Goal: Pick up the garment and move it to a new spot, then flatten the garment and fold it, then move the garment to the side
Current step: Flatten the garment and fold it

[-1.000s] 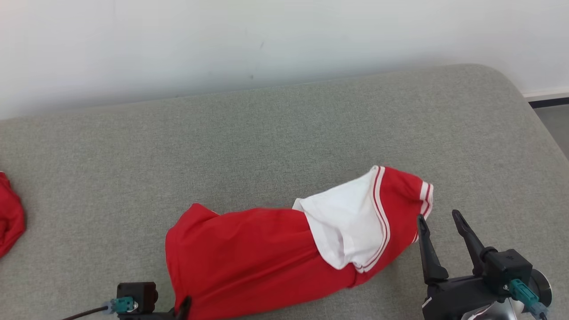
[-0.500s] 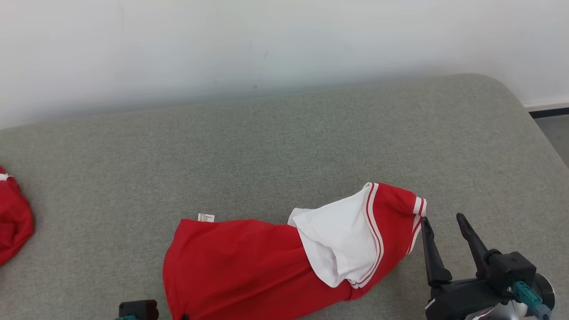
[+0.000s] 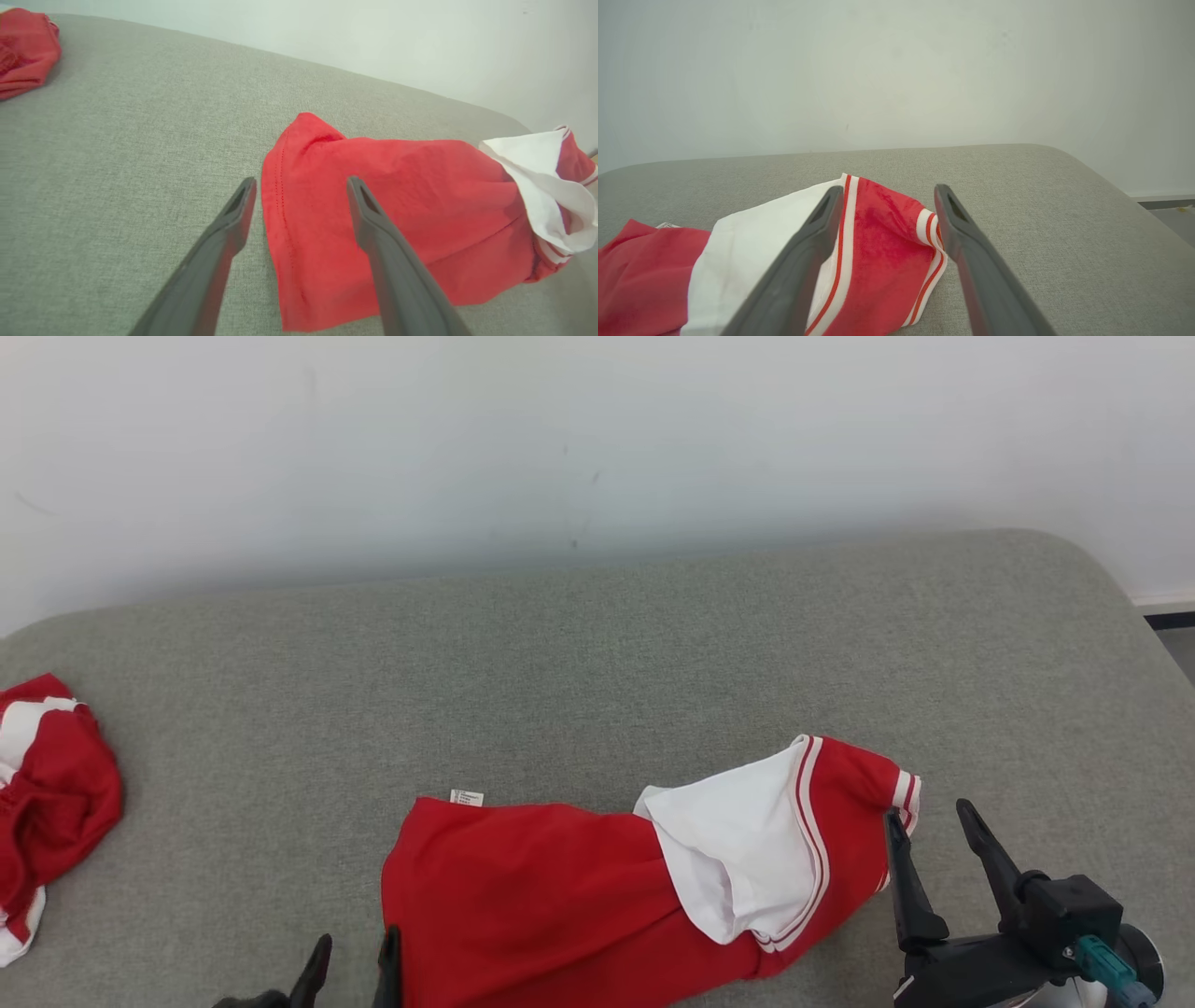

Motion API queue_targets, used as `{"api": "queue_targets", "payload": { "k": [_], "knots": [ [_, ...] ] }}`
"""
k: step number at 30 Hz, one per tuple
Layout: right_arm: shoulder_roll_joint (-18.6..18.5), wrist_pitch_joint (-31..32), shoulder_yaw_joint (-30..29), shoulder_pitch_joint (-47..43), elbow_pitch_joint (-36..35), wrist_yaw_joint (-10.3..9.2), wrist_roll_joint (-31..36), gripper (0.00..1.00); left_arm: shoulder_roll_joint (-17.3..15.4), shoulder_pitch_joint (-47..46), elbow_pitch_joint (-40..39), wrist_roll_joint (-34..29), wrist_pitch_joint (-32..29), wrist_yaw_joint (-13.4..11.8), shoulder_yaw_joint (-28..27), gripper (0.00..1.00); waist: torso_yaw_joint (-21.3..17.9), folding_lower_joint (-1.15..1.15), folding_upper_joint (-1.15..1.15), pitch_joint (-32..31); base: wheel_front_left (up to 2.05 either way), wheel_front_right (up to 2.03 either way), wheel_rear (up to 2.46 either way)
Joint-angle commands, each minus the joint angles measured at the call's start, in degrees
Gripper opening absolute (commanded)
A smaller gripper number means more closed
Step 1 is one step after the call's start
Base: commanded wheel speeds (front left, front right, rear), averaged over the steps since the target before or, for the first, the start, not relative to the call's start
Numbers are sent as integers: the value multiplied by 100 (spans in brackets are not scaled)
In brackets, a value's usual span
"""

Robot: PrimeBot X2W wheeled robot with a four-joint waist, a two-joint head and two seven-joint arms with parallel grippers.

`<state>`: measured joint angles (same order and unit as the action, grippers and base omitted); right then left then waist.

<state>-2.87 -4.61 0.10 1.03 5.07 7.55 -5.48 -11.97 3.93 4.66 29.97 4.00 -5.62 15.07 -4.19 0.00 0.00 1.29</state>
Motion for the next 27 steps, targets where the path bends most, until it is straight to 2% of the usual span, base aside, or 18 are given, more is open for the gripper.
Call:
{"api": "queue_targets", "payload": {
  "k": [1, 4, 7, 17, 21, 24, 27],
  "knots": [
    [-2, 0, -14, -68, 16, -13, 0, 100, 30, 99, 42, -64, 171, 9, -36, 100, 63, 0, 0, -65, 0, 0, 0],
    [-2, 27, -32, -99, 32, -13, -9, 100, 138, 111, 231, -138, 827, 8, -172, 100, 126, 0, 0, -121, 0, 0, 0],
    [-2, 41, -58, -143, 42, -13, -38, 100, 251, 180, 376, -210, 1062, 50, -315, 100, 192, 0, 0, -178, 0, 0, 0],
    [-2, 109, -52, -225, 57, -13, -29, 100, 573, 407, 308, -845, 1121, 585, -832, 100, 304, 0, 0, -276, 0, 0, 0],
    [-1, 223, -1, -125, 105, -13, 22, 100, 682, 425, 360, -993, 1122, 721, -982, 100, 328, 0, 0, -284, 0, 0, 0],
    [-2, 501, 83, 106, 205, -13, 88, 100, 747, 420, 397, -1079, 1122, 816, -1081, 100, 316, 0, 0, -276, 0, 0, 0],
    [-3, 1054, 172, 532, 409, -13, 222, 100, 788, 398, 457, -1141, 1123, 875, -1119, 100, 299, 0, 0, -251, 0, 0, 0]
  ]
}}
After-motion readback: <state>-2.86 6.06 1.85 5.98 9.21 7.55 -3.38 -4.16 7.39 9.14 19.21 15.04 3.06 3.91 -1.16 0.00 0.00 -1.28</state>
